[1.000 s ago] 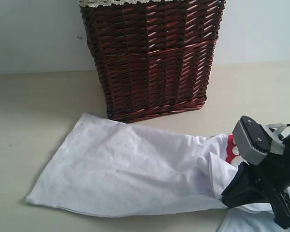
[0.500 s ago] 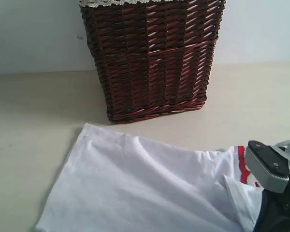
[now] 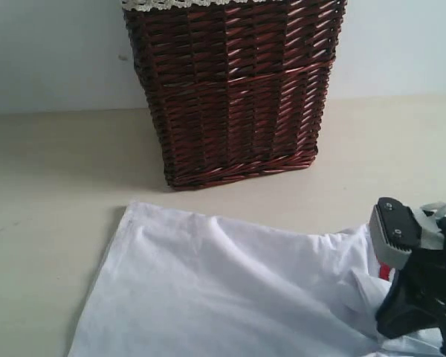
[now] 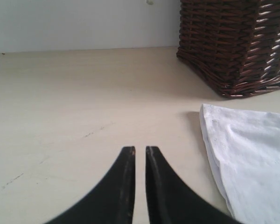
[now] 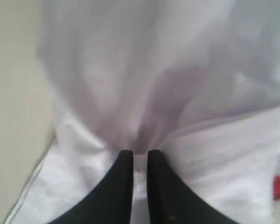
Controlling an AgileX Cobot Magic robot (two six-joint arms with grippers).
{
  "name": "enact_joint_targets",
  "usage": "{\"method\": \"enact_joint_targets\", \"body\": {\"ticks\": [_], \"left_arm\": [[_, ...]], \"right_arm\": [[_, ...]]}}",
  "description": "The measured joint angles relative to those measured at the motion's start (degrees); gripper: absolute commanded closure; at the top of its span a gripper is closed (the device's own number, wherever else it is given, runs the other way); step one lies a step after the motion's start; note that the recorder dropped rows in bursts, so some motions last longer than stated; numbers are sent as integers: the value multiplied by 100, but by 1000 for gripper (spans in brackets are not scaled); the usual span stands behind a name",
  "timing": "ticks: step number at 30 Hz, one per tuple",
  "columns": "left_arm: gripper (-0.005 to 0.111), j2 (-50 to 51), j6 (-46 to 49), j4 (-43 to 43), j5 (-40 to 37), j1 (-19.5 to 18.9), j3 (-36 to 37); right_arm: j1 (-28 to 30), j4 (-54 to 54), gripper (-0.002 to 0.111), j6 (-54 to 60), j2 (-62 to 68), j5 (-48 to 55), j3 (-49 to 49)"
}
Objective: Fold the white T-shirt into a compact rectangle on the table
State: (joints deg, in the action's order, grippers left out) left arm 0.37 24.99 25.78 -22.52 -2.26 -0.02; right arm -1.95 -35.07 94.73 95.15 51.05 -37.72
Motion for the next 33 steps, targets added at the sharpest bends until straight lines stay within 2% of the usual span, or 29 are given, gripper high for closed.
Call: {"method": "enact_joint_targets", "body": {"ticks": [4, 13, 16, 18, 20, 24, 33], "left_arm": [[96, 0, 0, 0, 0, 0, 0], [96, 0, 0, 0, 0, 0, 0], [96, 0, 0, 0, 0, 0, 0], [96, 0, 0, 0, 0, 0, 0], [96, 0, 0, 0, 0, 0, 0], [96, 0, 0, 0, 0, 0, 0], [96, 0, 0, 0, 0, 0, 0]], "right_arm": [[0, -422, 94, -10, 0, -454, 0], [0, -542, 93, -22, 0, -430, 0], [0, -542, 79, -22, -39, -21, 0], [0, -491, 65, 32, -148, 350, 0], [0, -387, 58, 117, -266, 646, 0], [0, -29, 58, 186, -388, 718, 0], [0, 505, 58, 262, -383, -113, 0]]}}
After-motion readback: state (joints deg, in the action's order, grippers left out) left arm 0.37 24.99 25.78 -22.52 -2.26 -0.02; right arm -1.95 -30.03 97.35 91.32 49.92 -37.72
